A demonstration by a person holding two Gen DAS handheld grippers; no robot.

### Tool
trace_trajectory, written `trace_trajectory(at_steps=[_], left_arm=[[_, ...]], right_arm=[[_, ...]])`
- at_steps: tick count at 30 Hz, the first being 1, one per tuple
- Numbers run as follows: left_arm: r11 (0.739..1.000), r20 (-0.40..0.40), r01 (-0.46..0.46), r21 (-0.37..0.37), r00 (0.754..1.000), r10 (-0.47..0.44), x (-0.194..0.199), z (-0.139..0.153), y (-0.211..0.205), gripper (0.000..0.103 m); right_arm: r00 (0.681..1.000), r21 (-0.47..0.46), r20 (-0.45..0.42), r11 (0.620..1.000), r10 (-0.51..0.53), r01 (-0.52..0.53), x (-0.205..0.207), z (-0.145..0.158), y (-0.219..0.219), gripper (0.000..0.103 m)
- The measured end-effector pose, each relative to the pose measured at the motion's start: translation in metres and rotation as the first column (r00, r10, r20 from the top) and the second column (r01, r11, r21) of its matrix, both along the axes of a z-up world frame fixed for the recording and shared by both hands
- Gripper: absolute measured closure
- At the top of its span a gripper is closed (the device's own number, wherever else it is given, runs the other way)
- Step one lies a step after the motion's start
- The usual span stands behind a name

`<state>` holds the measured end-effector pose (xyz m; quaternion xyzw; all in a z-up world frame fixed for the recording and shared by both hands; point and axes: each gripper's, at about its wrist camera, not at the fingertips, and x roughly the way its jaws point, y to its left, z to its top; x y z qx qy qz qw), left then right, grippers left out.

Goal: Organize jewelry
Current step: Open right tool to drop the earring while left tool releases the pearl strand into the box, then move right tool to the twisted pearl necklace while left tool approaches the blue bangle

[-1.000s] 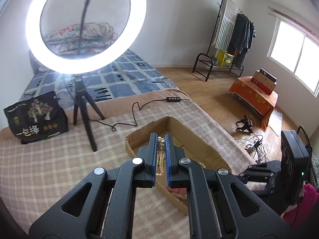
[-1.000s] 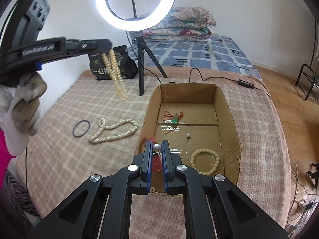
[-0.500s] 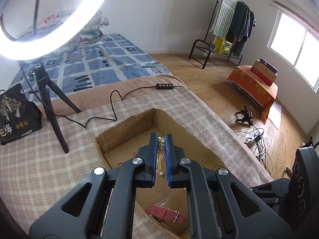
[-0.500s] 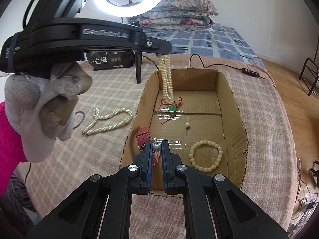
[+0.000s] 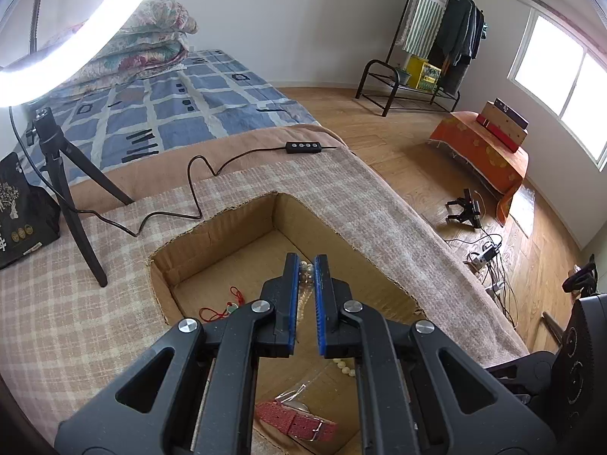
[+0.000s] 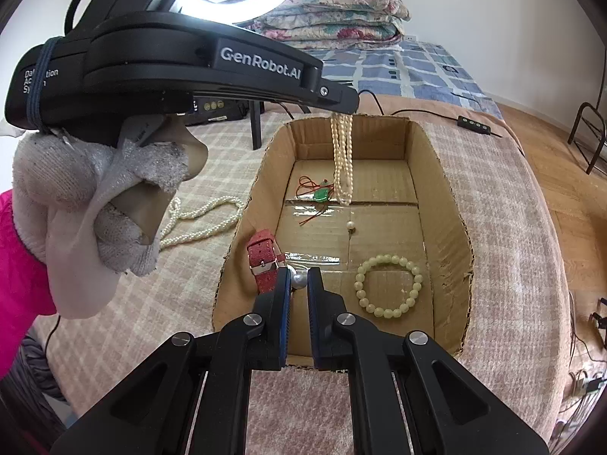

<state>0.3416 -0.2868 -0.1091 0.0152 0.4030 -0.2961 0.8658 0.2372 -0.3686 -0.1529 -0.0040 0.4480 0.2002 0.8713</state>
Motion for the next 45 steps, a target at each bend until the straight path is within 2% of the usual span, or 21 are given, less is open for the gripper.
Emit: trace_trajectory(at_steps=[3,4,5,6,7,8,11,16,24,31,41,45], left_arm=[[1.0,0.008,0.009,0.008,1.0,-0.009,-0.002,0.001,-0.003,0.097],[1.0,0.007,0.007,0.018,1.0,-0.007,-0.003,0.001,-0.004,0.096],[1.0,0.004,0.007,0.023,1.0,-0.007,-0.004,0.002,-0.004,0.087],[1.0,0.006,0.005,0.021,1.0,-0.005,-0.005,0.002,-0.004,0.08],[1.0,0.014,0.0,0.018,1.0,0.0,-0.006,0.004,-0.002,0.067],[1.0,0.02,-0.006,0.014,1.0,0.006,-0.007,0.005,-0.001,0.059],[1.0,0.012,-0.012,0.005,1.0,0.012,-0.009,0.008,0.003,0.049],[0.999,0.029,-0.029,0.015,0.999,0.028,-0.015,0.016,0.011,0.042],[0.998,0.056,-0.065,0.013,0.996,0.064,-0.025,0.037,0.038,0.042],[0.994,0.084,-0.112,-0.008,0.99,0.112,-0.042,0.059,0.082,0.042],[0.981,0.169,-0.196,0.0,0.967,0.193,-0.074,0.094,0.151,0.042],[0.972,0.18,-0.234,0.005,0.957,0.229,-0.084,0.1,0.183,0.042]], right_arm=[[1.0,-0.005,0.006,1.0,0.003,-0.003,-0.001,0.002,0.001,0.09],[1.0,-0.009,0.01,1.0,0.003,-0.002,-0.002,0.003,0.002,0.075],[1.0,-0.016,0.018,1.0,-0.003,0.003,-0.002,0.004,0.002,0.053],[1.0,-0.023,0.028,1.0,-0.01,0.011,-0.004,0.005,0.003,0.043],[0.999,-0.03,0.045,0.999,-0.022,0.024,-0.006,0.007,0.003,0.033],[0.998,-0.036,0.059,0.999,-0.03,0.032,-0.008,0.01,0.003,0.031],[0.997,-0.058,0.067,0.998,-0.025,0.029,-0.01,0.013,0.007,0.031],[0.997,-0.071,0.069,0.997,-0.025,0.03,-0.012,0.018,0.012,0.028],[0.996,-0.07,0.09,0.997,-0.028,0.034,-0.02,0.028,0.018,0.027],[0.989,-0.078,0.136,0.995,-0.052,0.063,-0.028,0.041,0.026,0.027],[0.976,-0.035,0.215,0.998,-0.044,0.053,-0.039,0.064,0.046,0.026],[0.976,-0.009,0.216,1.0,-0.017,0.02,-0.042,0.069,0.059,0.026]])
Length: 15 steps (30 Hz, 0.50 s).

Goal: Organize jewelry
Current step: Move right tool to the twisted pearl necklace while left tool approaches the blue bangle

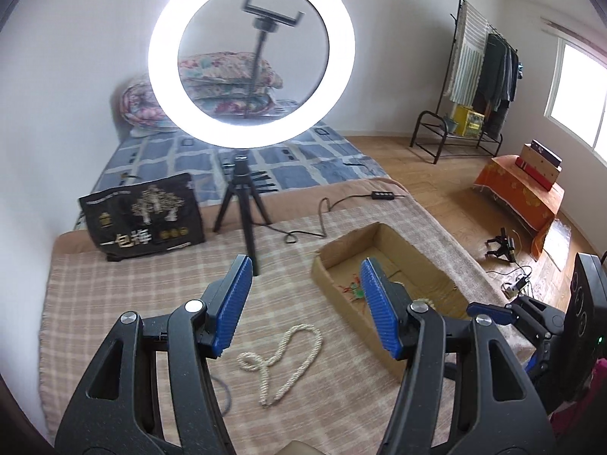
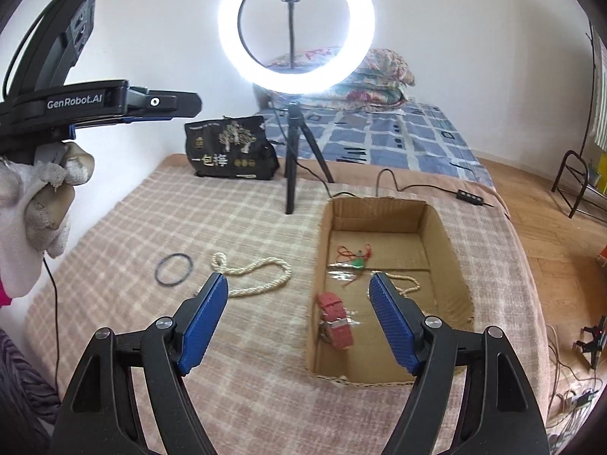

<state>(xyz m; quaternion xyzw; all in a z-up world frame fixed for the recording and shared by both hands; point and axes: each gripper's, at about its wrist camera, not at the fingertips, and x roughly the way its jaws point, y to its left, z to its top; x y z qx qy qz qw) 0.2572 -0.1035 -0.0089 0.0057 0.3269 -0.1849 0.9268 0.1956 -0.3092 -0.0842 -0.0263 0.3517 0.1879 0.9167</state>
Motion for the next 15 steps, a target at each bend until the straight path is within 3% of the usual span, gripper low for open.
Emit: trace_trajectory(at_steps=[7,15], left_arm=[[0.997,-0.022,-0.071,0.015,0.997,0.072,-0.015,-0.011,0.059,0.042],[0.989,-0.114,-0.134,0.055,0.984,0.139,-0.019,-0.054,0.111,0.042]], right_arm=[[0.997,0.009,-0.011,0.997,0.082,-0.082,-0.001,0.0,0.027,0.026],[0.981,0.008,-0.083,0.984,0.175,-0.175,0.008,-0.014,0.066,0.026]])
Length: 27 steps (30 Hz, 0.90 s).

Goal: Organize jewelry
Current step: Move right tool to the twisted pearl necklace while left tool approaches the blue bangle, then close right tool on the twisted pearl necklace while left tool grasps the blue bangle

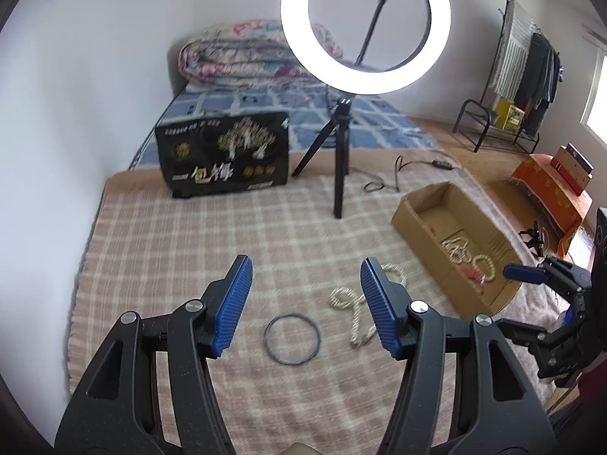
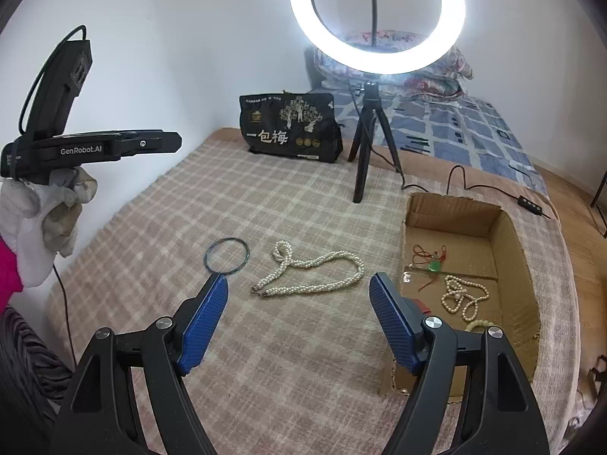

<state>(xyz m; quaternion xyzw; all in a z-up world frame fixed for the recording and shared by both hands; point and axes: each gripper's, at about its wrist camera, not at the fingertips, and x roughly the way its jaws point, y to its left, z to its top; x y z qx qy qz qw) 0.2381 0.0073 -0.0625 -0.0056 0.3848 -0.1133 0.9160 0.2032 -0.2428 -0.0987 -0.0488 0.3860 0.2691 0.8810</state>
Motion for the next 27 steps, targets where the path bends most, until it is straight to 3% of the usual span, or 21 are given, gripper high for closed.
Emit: trace_trajectory(at_steps=[4,10,11,18,27], left_arm=[[1.0,-0.05,-0.004,0.02,0.999,0.005,0.0,-0.024,0.013,0.042],[1.0,-0.135,-0.009,-0.014,0.991,0.007,0.009,-0.056,0.027,0.042],[1.0,-0.152,-0.008,-0.015,0.988,0.006,0.011,-0.062,0.029,0.047],[1.0,-0.258,0.002,-0.011,0.966,-0.004,0.022,-0.102,0.034,0.062],[1.0,-0.311,0.028,0.002,0.95,-0.026,0.031,-0.128,0.034,0.068]], right_arm=[[0.992,0.006,-0.125,1.0,0.003,-0.003,0.014,-0.02,0.015,0.026],[0.945,0.013,-0.317,0.996,-0.08,0.088,0.039,-0.058,0.029,0.026],[0.935,0.012,-0.343,0.995,-0.093,0.104,0.043,-0.063,0.03,0.026],[0.847,0.021,-0.488,0.967,-0.211,0.253,0.066,-0.094,0.037,0.026],[0.69,0.037,-0.61,0.856,-0.389,0.515,0.092,-0.118,0.026,0.026]])
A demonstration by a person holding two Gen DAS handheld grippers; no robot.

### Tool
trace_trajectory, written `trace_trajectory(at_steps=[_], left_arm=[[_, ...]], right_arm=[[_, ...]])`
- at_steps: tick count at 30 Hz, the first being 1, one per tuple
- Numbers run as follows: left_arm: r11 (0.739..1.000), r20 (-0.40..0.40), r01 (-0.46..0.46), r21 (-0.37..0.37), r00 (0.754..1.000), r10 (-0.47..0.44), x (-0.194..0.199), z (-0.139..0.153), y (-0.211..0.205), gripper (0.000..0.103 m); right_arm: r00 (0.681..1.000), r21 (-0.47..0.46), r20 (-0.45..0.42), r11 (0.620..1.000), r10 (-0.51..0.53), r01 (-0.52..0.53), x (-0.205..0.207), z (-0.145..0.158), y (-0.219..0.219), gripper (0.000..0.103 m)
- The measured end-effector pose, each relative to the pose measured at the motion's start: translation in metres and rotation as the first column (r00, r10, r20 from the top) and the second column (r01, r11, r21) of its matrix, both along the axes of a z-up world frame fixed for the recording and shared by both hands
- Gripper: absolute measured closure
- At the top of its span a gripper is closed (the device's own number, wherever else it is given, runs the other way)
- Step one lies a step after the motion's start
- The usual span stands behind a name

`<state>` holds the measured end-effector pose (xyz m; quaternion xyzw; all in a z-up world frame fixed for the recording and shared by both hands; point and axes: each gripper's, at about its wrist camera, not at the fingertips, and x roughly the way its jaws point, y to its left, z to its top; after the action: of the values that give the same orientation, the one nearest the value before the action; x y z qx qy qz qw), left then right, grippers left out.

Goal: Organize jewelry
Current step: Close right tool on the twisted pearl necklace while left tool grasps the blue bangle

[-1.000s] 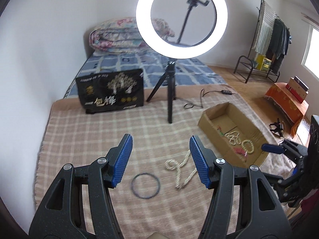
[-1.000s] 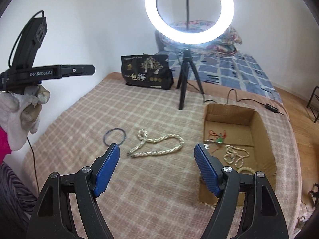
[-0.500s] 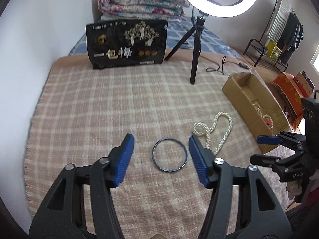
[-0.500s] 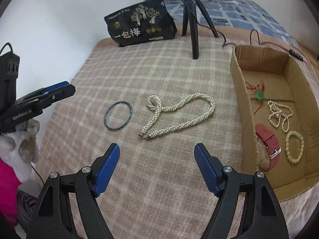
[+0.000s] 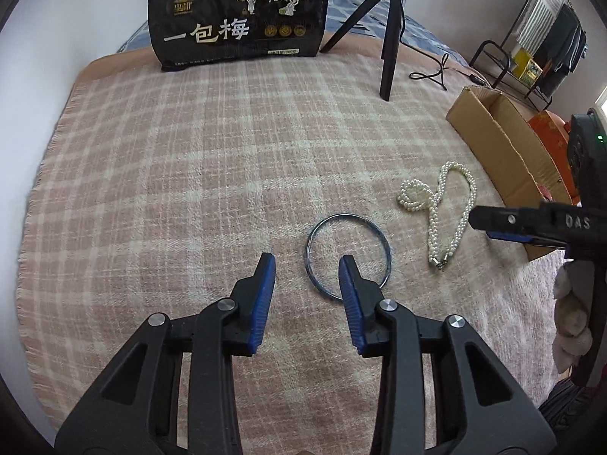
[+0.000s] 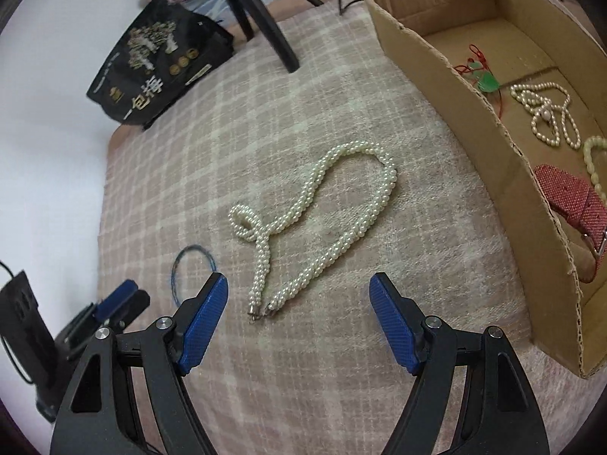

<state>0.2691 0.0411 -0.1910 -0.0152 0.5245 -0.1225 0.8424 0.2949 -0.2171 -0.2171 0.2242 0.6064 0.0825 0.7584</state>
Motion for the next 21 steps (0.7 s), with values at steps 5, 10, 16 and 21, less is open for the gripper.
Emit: trace_trajectory(at_steps=[5,10,16,21], left_arm=[[1.0,-0.015,0.01,0.004,1.0,-0.01,0.005,-0.009,-0.001,0.073],[1.0,-0.023,0.027,0.01,0.999,-0.027,0.01,-0.016,-0.006,0.074],[0.999,-0.029,0.044,0.025,0.999,-0.043,0.015,-0.024,-0.01,0.079],[0.997,-0.032,0.062,0.052,0.998,-0.061,0.019,-0.033,-0.017,0.079]], right_arm=[[0.995,-0.01,-0.024,0.995,-0.1,0.1,0.009,-0.01,-0.004,0.026],[0.988,-0.066,0.003,0.986,-0.152,0.152,0.021,-0.011,0.003,0.026],[0.986,-0.187,0.019,0.968,-0.168,0.168,0.035,-0.017,0.017,0.026],[0.992,-0.305,0.042,0.944,-0.116,0.123,0.046,-0.019,0.035,0.026]])
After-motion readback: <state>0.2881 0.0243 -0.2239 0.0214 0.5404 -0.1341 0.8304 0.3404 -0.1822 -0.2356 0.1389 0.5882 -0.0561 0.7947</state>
